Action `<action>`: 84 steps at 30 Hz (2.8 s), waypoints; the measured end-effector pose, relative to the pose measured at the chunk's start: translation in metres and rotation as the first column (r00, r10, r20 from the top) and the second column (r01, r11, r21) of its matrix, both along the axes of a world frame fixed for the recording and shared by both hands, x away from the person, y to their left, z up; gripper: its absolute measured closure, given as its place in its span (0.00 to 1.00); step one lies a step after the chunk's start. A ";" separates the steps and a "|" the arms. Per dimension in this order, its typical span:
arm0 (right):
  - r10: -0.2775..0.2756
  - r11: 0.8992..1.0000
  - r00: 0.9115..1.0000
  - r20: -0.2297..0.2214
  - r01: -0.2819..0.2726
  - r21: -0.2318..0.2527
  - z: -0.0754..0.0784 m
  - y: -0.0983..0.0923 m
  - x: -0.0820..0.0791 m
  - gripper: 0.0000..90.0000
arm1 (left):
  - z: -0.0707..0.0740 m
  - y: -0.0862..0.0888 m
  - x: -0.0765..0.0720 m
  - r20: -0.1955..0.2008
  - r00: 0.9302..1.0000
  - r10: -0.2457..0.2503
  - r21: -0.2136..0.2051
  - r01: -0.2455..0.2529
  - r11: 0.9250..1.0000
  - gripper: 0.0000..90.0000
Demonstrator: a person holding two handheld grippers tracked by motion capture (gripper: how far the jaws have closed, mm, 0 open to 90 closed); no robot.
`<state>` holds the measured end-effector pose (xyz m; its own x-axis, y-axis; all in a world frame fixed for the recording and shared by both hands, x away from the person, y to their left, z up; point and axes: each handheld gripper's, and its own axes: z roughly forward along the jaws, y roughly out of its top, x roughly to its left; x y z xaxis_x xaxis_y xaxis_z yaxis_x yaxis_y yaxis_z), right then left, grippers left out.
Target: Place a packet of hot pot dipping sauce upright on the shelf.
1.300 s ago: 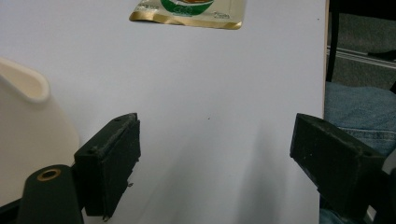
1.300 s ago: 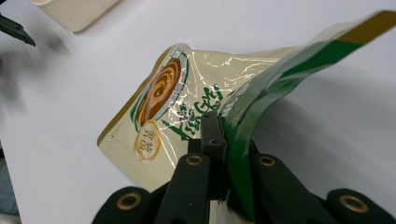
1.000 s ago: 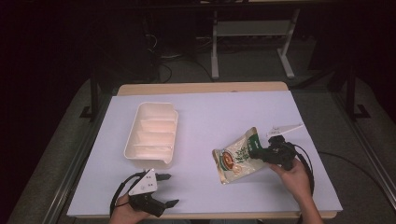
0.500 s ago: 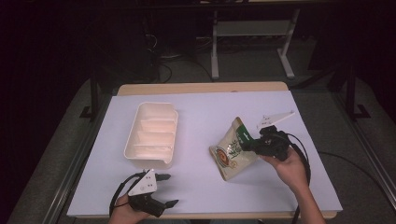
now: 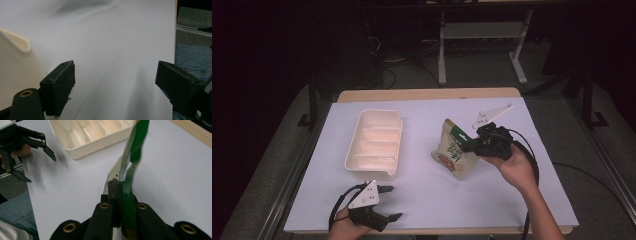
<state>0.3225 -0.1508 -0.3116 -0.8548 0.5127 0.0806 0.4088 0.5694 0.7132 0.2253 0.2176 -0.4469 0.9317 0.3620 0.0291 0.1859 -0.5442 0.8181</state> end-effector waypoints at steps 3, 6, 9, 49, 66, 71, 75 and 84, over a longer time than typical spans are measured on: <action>0.018 1.000 1.000 0.008 -0.018 -0.009 0.005 0.006 0.003 0.99 | 0.000 0.000 0.000 0.000 1.000 -0.002 0.002 0.002 1.000 0.17; 0.034 0.999 0.999 0.013 -0.034 -0.031 0.010 0.016 0.008 0.99 | 0.000 0.000 0.000 0.001 1.000 -0.002 0.002 0.002 1.000 0.17; 0.044 0.999 0.999 0.016 -0.043 -0.033 0.012 0.020 0.010 0.99 | 0.000 0.000 0.000 -0.002 1.000 0.001 -0.003 -0.001 1.000 0.17; 0.210 0.977 0.976 0.053 -0.208 -0.038 0.055 0.125 0.071 0.99 | 0.001 0.006 0.001 -0.005 1.000 0.009 -0.024 -0.009 1.000 0.17; 0.260 0.965 0.963 0.065 -0.257 -0.046 0.059 0.174 0.093 0.99 | 0.001 0.007 0.002 -0.009 1.000 0.011 -0.033 -0.011 0.999 0.17; 0.264 0.964 0.962 0.070 -0.261 -0.047 0.061 0.183 0.099 0.99 | 0.001 0.007 0.002 -0.010 1.000 0.010 -0.035 -0.011 0.999 0.17; 0.263 0.964 0.962 0.073 -0.260 -0.046 0.061 0.189 0.104 0.99 | 0.002 0.008 0.001 -0.009 1.000 0.010 -0.042 -0.010 0.999 0.17; 0.265 0.964 0.962 0.064 -0.261 -0.053 0.056 0.208 0.119 0.99 | 0.002 0.007 0.001 -0.012 1.000 0.006 -0.046 -0.007 0.999 0.17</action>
